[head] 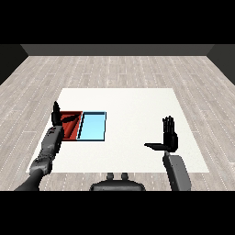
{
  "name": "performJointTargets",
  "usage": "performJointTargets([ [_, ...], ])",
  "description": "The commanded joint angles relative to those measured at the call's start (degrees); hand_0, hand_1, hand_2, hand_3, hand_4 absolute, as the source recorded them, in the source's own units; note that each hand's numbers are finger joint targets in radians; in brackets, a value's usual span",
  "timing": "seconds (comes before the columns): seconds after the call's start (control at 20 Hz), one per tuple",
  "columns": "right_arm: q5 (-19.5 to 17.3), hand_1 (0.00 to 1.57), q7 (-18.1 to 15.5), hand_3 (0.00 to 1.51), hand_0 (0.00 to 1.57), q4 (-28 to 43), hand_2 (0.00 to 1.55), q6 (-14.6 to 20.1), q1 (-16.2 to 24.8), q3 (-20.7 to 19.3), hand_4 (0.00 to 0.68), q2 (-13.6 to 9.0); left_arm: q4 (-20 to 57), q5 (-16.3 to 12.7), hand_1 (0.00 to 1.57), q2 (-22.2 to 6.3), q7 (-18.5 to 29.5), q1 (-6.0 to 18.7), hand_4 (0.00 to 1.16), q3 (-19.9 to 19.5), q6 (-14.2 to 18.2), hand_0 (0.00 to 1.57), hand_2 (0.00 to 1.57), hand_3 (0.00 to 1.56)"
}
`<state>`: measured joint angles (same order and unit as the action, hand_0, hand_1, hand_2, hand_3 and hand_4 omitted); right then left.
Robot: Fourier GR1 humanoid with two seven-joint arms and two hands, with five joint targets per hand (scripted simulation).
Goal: Pick the red can and put it in the red box
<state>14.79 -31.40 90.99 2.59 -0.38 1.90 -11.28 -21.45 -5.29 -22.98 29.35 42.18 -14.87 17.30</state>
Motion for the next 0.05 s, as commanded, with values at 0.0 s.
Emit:
performJointTargets([
  [0.0, 0.6, 0.00, -0.5, 0.00, 0.00, 1.4, 0.00, -1.8, 1.5, 0.1, 0.000, -0.7, -9.8, -4.2, 0.00, 3.3, 10.1, -2.7, 0.00, -2.0, -5.9, 0.00, 0.00, 0.00],
])
